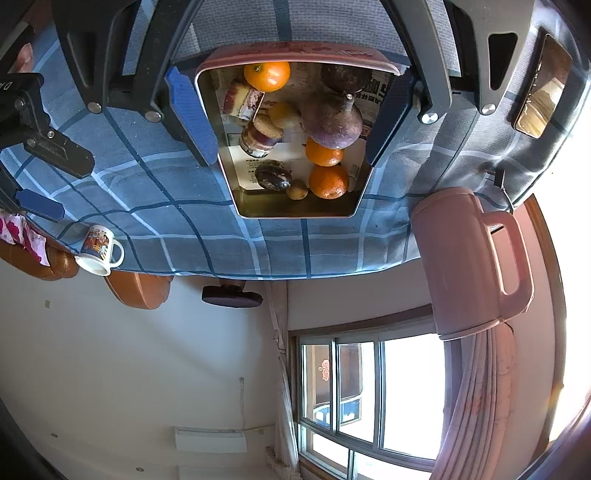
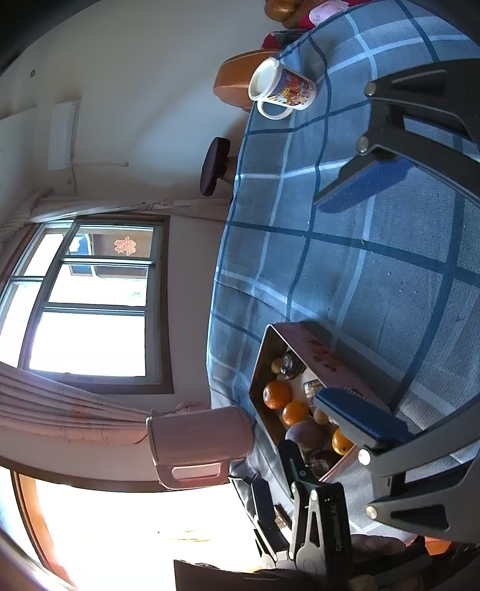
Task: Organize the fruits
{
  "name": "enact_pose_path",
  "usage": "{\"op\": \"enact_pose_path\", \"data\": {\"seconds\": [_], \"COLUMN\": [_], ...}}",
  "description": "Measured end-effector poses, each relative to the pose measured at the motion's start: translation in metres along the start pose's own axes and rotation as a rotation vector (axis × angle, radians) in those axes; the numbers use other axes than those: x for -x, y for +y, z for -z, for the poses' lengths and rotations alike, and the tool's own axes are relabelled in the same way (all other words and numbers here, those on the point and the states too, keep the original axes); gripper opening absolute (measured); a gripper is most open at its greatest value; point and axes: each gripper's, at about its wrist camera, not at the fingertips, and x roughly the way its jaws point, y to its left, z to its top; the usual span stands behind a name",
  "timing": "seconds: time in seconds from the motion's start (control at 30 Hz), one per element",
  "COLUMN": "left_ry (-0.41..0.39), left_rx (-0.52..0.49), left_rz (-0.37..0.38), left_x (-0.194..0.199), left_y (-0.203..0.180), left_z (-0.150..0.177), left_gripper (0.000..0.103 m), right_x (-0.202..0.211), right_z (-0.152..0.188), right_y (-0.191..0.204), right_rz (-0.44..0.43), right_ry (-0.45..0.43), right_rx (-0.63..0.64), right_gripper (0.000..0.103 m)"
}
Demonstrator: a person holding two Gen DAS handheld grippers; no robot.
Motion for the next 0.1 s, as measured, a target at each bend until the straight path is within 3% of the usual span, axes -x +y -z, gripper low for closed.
{"op": "enact_pose_path", "data": {"seconds": [0.1], "left_ry": [-0.003], "left_rx": [0.001], "left_rz": [-0.004], "left_x": [0.0004], "left_y": [0.0001], "left_z": [-0.0002], "left_gripper": [0.084], "right_x": [0.0003], "right_z": [0.0008], "right_y": [-0.0025], "right_rz": [0.004], "right_ry": [-0.001], "right_rx": [-0.002], "right_gripper": [0.098]}}
